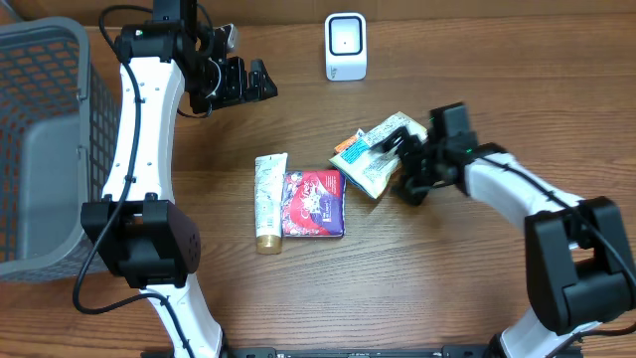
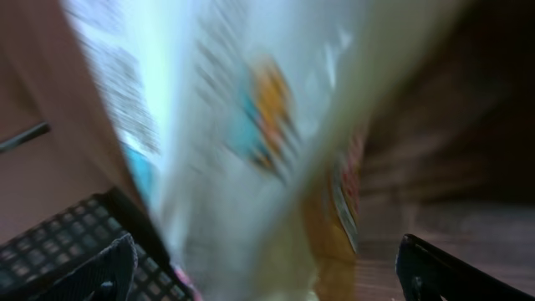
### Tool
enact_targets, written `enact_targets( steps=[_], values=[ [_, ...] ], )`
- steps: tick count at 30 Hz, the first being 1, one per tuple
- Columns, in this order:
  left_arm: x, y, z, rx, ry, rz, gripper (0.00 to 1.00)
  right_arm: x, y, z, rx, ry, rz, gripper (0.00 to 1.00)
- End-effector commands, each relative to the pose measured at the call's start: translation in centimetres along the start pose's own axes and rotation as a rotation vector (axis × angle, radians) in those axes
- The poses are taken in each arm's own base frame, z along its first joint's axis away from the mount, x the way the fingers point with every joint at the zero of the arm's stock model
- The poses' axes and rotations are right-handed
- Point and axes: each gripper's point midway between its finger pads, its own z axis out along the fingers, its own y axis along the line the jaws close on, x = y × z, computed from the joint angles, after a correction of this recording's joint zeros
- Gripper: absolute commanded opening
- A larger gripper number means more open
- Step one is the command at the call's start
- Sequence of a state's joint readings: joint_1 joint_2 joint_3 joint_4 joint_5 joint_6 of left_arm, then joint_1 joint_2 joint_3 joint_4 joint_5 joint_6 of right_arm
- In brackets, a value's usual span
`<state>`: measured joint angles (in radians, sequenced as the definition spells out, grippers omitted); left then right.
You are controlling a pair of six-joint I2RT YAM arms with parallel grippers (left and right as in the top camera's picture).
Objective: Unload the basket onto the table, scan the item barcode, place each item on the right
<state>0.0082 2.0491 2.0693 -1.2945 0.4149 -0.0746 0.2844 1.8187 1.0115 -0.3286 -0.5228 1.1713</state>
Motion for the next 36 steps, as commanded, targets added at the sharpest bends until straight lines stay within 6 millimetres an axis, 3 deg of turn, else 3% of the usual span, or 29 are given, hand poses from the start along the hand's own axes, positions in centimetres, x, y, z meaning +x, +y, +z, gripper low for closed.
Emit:
enact_targets(
  steps=[1, 4, 5, 7, 13, 16, 18, 23, 27, 28, 29, 30, 31, 34, 36],
  values=[
    [-0.3, -0.2, -1.0, -0.019, -0.024, 0.035, 1.0, 0.6, -0.9, 0.2, 0.031, -0.061, 0.084, 0.92],
    [-0.2, 0.2, -1.0, -0.04, -0.022, 0.033, 1.0, 0.4, -1.8, 0.5, 0.06, -0.088, 0.08, 0.38],
    [-0.2, 0.2, -1.0, -0.044, -0.02, 0.033, 1.0, 0.2, -2.1, 0.5, 0.073, -0.104, 0.073, 0.24],
    [-0.1, 0.5, -1.0, -0.056, -0.019, 0.031, 1.0, -0.2, -2.6, 0.4, 0.099, -0.129, 0.023, 0.07],
    [-0.1, 0.5, -1.0, -0.058, -0.018, 0.03, 1.0, -1.0, -3.5, 0.0, 0.16, -0.141, -0.311, 0.04],
    [-0.1, 0.5, -1.0, -0.058, -0.017, 0.03, 1.0, -1.1, -4.9, -0.5, 0.231, -0.106, -0.513, 0.04],
    [-0.1, 0.4, -1.0, -0.057, -0.017, 0.03, 1.0, -1.4, -7.1, -1.3, 0.344, -0.086, -0.618, 0.04],
    [-0.1, 0.4, -1.0, -0.054, -0.019, 0.023, 1.0, -4.0, -13.3, -5.6, 0.757, -0.149, -0.721, 0.04],
    [-0.2, 0.4, -1.0, -0.053, -0.023, 0.025, 1.0, -6.5, -14.7, -9.0, 0.971, -0.301, -0.698, 0.04],
    [-0.2, 0.4, -1.0, -0.053, -0.023, 0.026, 1.0, -7.0, -14.4, -9.4, 0.992, -0.331, -0.702, 0.04],
    [-0.3, 0.3, -1.0, -0.053, -0.024, 0.025, 1.0, -7.3, -14.1, -9.7, 1.001, -0.352, -0.707, 0.22],
    [-0.2, 0.4, -1.0, -0.053, -0.023, 0.026, 1.0, -7.6, -13.7, -9.9, 1.003, -0.368, -0.71, 0.5],
    [-0.2, 0.4, -1.0, -0.053, -0.023, 0.026, 1.0, -7.8, -13.2, -10.0, 0.998, -0.381, -0.712, 0.71],
    [-0.2, 0.4, -1.0, -0.053, -0.023, 0.026, 1.0, -7.8, -11.3, -10.4, 0.959, -0.394, -0.719, 0.93],
    [-0.3, 0.3, -1.0, -0.053, -0.024, 0.026, 1.0, -7.3, -9.7, -10.7, 0.906, -0.385, -0.72, 0.98]
  ],
)
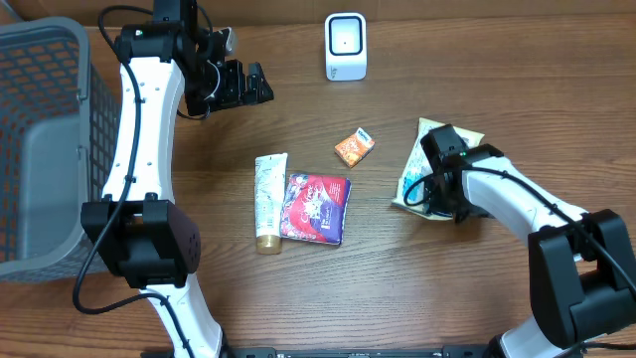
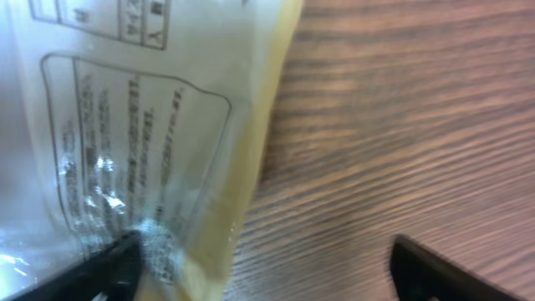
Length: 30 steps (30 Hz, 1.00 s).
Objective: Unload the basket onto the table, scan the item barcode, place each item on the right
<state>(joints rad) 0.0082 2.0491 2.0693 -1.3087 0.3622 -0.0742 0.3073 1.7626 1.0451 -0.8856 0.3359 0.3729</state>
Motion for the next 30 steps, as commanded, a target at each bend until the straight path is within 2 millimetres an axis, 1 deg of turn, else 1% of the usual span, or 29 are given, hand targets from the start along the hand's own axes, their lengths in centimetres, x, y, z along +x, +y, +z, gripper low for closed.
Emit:
enact_targets(
  steps=[1, 4, 6, 8, 10, 11, 12, 13, 14, 15, 16, 17, 20, 23, 25, 28, 30],
  values=[
    [-0.5, -0.5, -1.0, 0.0, -0.034, 0.03, 0.99, -3.0, 0.3, -2.8, -0.042, -0.078, 0.026, 1.0],
    [-0.5, -0.5, -1.0, 0.0, -0.034, 0.03, 1.0, -3.4, 2.4, -5.8, -0.21, -0.071, 0.037, 1.0],
    [-0.5, -0.5, -1.0, 0.0, -0.034, 0.03, 1.0, -3.2, 4.1, -8.2, -0.359, -0.043, 0.07, 1.0],
    [-0.5, -0.5, -1.0, 0.0, -0.034, 0.03, 1.0, -2.7, 5.2, -10.3, -0.488, 0.0, 0.124, 1.0],
    [-0.5, -0.5, -1.0, 0.0, -0.034, 0.03, 1.0, -2.4, 6.9, -12.3, -0.64, 0.036, 0.149, 1.0],
    [-0.5, -0.5, -1.0, 0.0, -0.035, 0.031, 1.0, -2.4, 7.8, -13.2, -0.712, 0.044, 0.146, 0.96],
    [-0.5, -0.5, -1.0, 0.0, -0.035, 0.031, 1.0, -2.8, 8.6, -13.9, -0.766, 0.033, 0.139, 0.88],
    [-0.6, -0.5, -1.0, 0.0, -0.036, 0.031, 1.0, -3.5, 9.0, -14.1, -0.782, 0.004, 0.132, 0.69],
    [-0.6, -0.5, -1.0, 0.0, -0.036, 0.031, 1.0, -4.2, 9.2, -14.0, -0.774, -0.032, 0.131, 0.48],
    [-0.6, -0.5, -1.0, 0.0, -0.036, 0.031, 1.0, -5.2, 9.4, -13.7, -0.765, -0.076, 0.131, 0.34],
    [-0.6, -0.5, -1.0, 0.0, -0.037, 0.031, 1.0, -6.7, 10.2, -13.4, -0.765, -0.127, 0.144, 0.09],
    [-0.6, -0.5, -1.0, 0.0, -0.038, 0.032, 1.0, -7.5, 10.8, -13.3, -0.779, -0.152, 0.144, 0.04],
    [-0.6, -0.5, -1.0, 0.0, -0.037, 0.031, 1.0, -10.0, 11.8, -11.6, -0.768, -0.224, 0.155, 0.04],
    [-0.6, -0.5, -1.0, 0.0, -0.037, 0.031, 1.0, -13.1, 11.7, -9.7, -0.775, -0.287, 0.197, 0.04],
    [-0.6, -0.5, -1.0, 0.0, -0.037, 0.031, 1.0, -14.9, 11.0, -8.5, -0.777, -0.327, 0.229, 0.04],
    [-0.6, -0.5, -1.0, -0.004, -0.036, 0.031, 1.0, -17.5, 9.1, -6.9, -0.767, -0.38, 0.29, 0.04],
    [-0.6, -0.5, -1.0, -0.004, -0.036, 0.031, 1.0, -18.8, 7.8, -6.2, -0.764, -0.41, 0.323, 0.04]
  ],
)
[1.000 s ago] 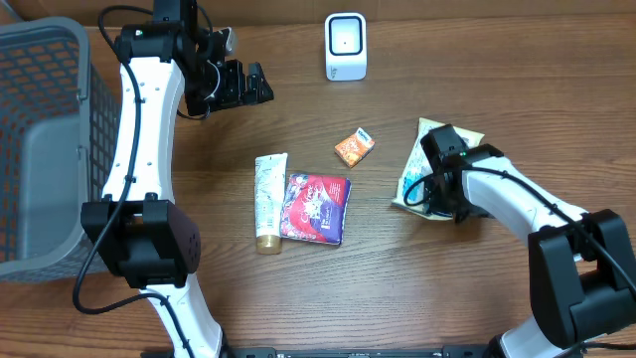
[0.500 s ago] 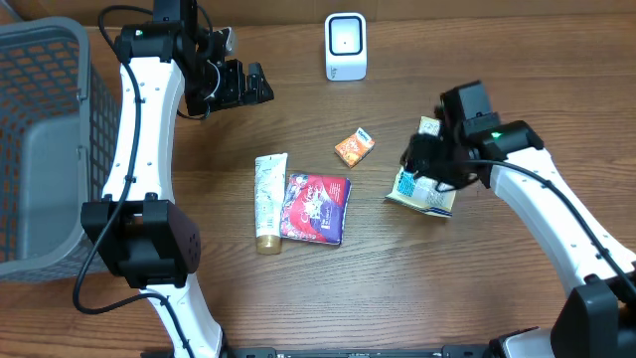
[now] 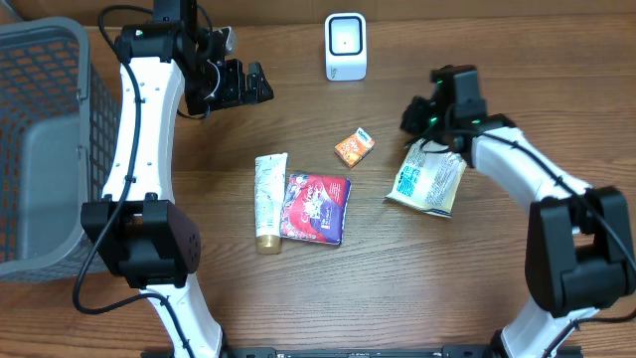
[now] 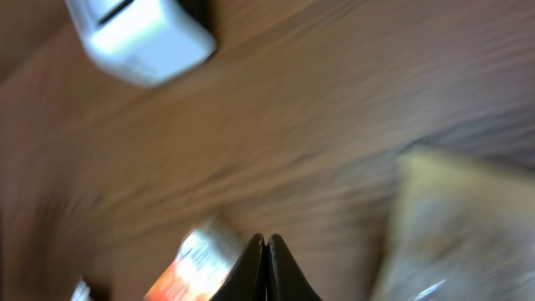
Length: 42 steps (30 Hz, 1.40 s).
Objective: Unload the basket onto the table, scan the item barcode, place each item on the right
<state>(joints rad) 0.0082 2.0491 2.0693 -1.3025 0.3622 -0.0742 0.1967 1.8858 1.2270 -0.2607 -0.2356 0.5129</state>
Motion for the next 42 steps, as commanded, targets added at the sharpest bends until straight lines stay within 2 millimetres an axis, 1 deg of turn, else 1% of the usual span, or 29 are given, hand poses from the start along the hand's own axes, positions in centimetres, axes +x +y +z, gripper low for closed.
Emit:
enact_targets(
  steps=[1, 3, 7, 12, 15, 19, 21, 22, 24, 29, 32, 34, 36, 37, 40, 41, 42],
  values=[
    [-0.4, -0.5, -1.0, -0.004, -0.03, 0.029, 1.0, -3.5, -2.2, -0.2, 0.015, -0.092, 0.038, 0.04],
    [-0.4, -0.5, -1.0, -0.003, -0.031, 0.029, 1.0, -4.1, -3.0, 0.1, 0.02, -0.107, 0.048, 0.04],
    [-0.6, -0.5, -1.0, -0.003, -0.039, 0.032, 1.0, -4.4, -4.4, 1.5, 0.053, -0.13, 0.052, 0.04],
    [-0.7, -0.5, -1.0, -0.003, -0.04, 0.032, 1.0, -3.4, -6.4, 3.6, 0.103, -0.113, 0.055, 0.04],
    [-0.6, -0.5, -1.0, -0.003, -0.039, 0.032, 1.0, -2.9, -6.9, 4.1, 0.112, -0.097, 0.041, 0.04],
    [-0.7, -0.5, -1.0, -0.003, -0.04, 0.032, 1.0, -1.9, -6.7, 3.8, 0.114, -0.024, -0.02, 0.04],
    [-0.7, -0.5, -1.0, -0.003, -0.042, 0.033, 1.0, -0.9, -6.0, 3.7, 0.101, 0.044, -0.054, 0.04],
    [-0.7, -0.5, -1.0, -0.003, -0.043, 0.033, 1.0, 0.2, -5.2, 3.6, 0.078, 0.102, -0.085, 0.04],
    [-0.7, -0.5, -1.0, -0.003, -0.043, 0.033, 1.0, 1.8, -4.5, 3.4, 0.065, 0.172, -0.117, 0.04],
    [-0.7, -0.5, -1.0, -0.003, -0.043, 0.033, 1.0, 6.2, -3.9, 2.9, 0.076, 0.331, -0.178, 0.04],
    [-0.8, -0.5, -1.0, -0.002, -0.046, 0.035, 1.0, 8.8, -2.7, 2.5, 0.025, 0.424, -0.271, 0.04],
    [-0.8, -0.5, -1.0, -0.002, -0.046, 0.035, 1.0, 10.0, -2.1, 2.3, 0.017, 0.463, -0.313, 0.04],
    [-0.8, -0.5, -1.0, -0.003, -0.046, 0.035, 1.0, 10.6, -1.3, 2.0, 0.01, 0.476, -0.331, 0.04],
    [-0.8, -0.5, -1.0, -0.002, -0.046, 0.035, 1.0, 10.6, -0.8, 1.8, 0.004, 0.472, -0.339, 0.04],
    [-0.8, -0.5, -1.0, -0.003, -0.046, 0.036, 1.0, 9.4, 1.3, 0.0, -0.02, 0.426, -0.35, 0.05],
    [-0.8, -0.5, -1.0, -0.003, -0.046, 0.036, 1.0, 8.7, 2.1, -1.1, -0.028, 0.406, -0.348, 0.1],
    [-0.8, -0.5, -1.0, -0.003, -0.046, 0.035, 1.0, 7.8, 3.1, -2.3, -0.035, 0.384, -0.341, 0.23]
  ],
)
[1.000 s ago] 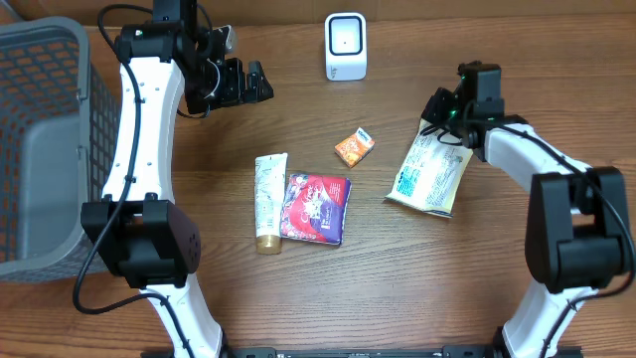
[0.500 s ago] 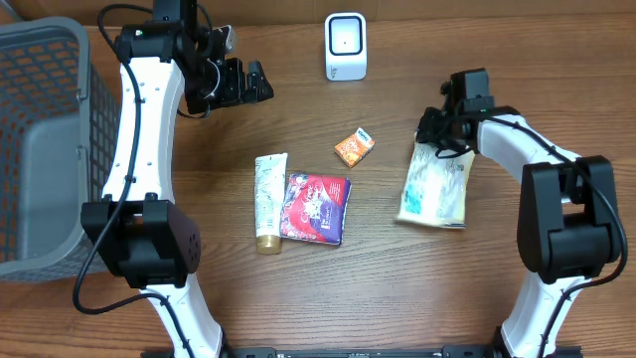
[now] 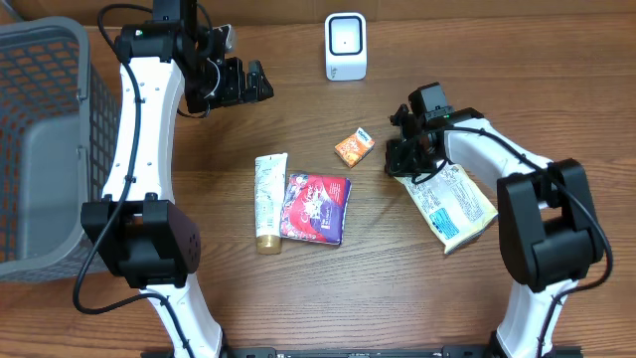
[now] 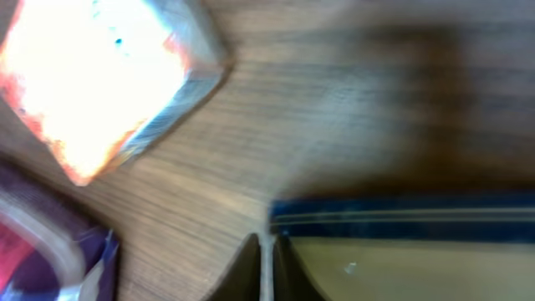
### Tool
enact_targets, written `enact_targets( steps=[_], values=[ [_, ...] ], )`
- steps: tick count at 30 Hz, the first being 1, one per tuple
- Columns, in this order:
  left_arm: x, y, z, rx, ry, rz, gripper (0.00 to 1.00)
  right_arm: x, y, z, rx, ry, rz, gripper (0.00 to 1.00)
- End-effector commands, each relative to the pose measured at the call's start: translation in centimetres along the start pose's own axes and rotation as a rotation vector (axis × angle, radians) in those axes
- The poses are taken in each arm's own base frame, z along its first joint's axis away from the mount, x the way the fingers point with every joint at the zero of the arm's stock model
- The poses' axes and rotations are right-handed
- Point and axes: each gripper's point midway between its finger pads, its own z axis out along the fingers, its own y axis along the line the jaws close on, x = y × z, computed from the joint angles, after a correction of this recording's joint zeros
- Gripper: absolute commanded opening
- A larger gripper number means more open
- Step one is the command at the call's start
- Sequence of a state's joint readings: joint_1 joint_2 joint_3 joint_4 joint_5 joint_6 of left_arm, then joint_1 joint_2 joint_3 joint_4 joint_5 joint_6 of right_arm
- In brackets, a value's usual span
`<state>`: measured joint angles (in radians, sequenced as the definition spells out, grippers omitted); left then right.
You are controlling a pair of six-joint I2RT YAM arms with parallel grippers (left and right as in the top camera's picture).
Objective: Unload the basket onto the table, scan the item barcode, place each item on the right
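The white scanner (image 3: pixel 346 47) stands at the table's far edge. A pale yellow snack pouch (image 3: pixel 452 202) with a blue band lies flat at the right, its printed side up. My right gripper (image 3: pixel 402 156) is at the pouch's upper-left corner; in the wrist view its jaws (image 4: pixel 266 244) are pinched on a thin pale edge of the pouch (image 4: pixel 401 267). My left gripper (image 3: pixel 260 82) hangs open at the far left, away from every item.
A small orange packet (image 3: pixel 354 147) (image 4: pixel 100 75) lies just left of the right gripper. A red-purple packet (image 3: pixel 315 207) and a white tube (image 3: pixel 268 199) lie mid-table. A grey mesh basket (image 3: pixel 40 149) fills the left edge.
The right gripper has moved from near the scanner down-left to beside the orange packet. The pouch has turned and now lies farther right and nearer. The left arm is unchanged.
First the right gripper's open jaws were around the pouch, over the orange packet. Then the pouch lay at the right with the jaws still wide apart. After that the jaws were shut at the pouch's far end. Now they pinch its corner, and the pouch is turned.
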<state>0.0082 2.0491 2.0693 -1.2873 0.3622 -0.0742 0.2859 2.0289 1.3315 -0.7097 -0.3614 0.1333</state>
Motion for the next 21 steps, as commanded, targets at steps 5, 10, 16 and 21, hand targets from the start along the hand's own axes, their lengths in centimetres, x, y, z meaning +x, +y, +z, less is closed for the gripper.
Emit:
enact_targets(
  steps=[5, 10, 16, 21],
  values=[
    [-0.5, -0.5, -1.0, -0.003, -0.035, 0.031, 1.0, -3.3, 6.2, -13.1, -0.068, -0.232, 0.008, 1.0],
    [-0.4, -0.5, -1.0, -0.004, -0.028, 0.028, 1.0, -1.3, 5.5, -17.8, -0.069, -0.237, 0.193, 1.0],
    [-0.4, -0.4, -1.0, -0.004, -0.028, 0.029, 1.0, 1.5, -0.4, -19.1, 0.018, -0.15, 0.112, 1.0],
    [-0.6, -0.5, -1.0, -0.003, -0.035, 0.031, 1.0, 1.2, -4.9, -20.3, 0.07, -0.183, -0.084, 1.0]
  ],
)
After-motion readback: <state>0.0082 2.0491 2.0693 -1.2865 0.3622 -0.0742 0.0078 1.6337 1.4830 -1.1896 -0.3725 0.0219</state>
